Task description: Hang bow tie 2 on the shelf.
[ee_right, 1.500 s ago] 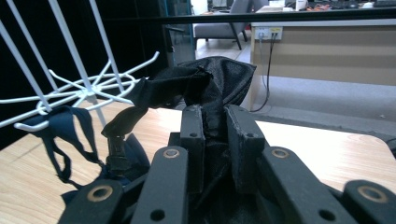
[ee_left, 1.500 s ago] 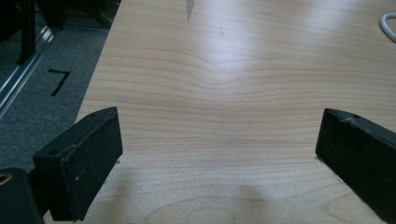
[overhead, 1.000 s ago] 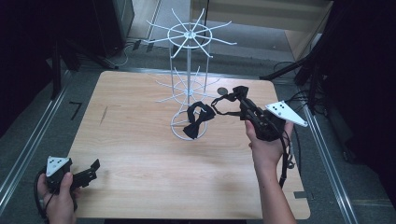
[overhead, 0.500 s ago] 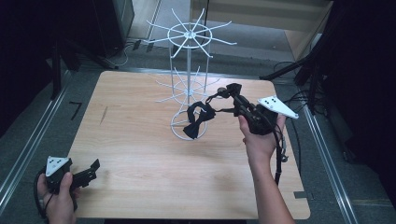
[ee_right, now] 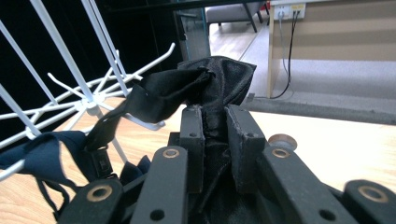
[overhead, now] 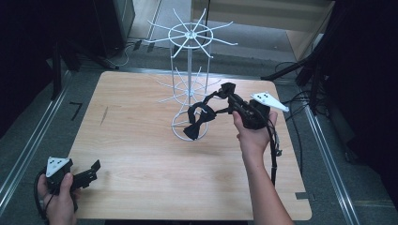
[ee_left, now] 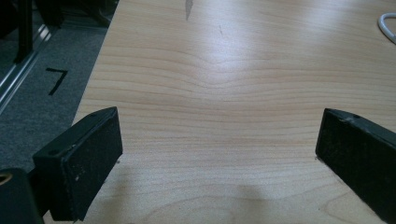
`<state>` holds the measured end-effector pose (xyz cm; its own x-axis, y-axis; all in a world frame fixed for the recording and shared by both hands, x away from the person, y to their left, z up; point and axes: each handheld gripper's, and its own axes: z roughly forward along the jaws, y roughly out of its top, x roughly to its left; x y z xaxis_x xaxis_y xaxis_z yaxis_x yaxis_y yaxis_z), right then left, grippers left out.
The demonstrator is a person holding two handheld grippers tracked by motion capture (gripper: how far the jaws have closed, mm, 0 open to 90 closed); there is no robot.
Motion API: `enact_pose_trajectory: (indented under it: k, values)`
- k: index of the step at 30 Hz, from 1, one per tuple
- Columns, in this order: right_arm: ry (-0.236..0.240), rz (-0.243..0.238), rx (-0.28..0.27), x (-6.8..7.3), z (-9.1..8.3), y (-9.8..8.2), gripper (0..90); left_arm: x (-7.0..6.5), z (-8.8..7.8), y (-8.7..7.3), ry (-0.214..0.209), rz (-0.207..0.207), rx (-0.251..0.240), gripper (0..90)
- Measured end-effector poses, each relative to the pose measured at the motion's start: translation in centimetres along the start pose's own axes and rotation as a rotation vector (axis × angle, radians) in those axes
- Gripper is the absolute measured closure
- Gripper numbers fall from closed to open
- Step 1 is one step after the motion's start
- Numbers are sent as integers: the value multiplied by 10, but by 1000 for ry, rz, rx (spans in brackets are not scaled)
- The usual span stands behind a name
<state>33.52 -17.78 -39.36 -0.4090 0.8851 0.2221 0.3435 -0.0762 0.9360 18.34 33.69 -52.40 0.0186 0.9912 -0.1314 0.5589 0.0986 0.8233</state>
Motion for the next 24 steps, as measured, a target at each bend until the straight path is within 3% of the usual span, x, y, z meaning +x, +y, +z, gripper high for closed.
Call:
enact_pose_trajectory:
  k: [7,14,24]
  values:
    - [4,14,35,0,12,-9,785,0,0,0,0,3,1,10]
    - [13,67,66,-3,29,-20,785,-1,0,0,1,7,3,10]
    - [14,54,106,2,44,-35,784,0,0,0,-1,5,3,10]
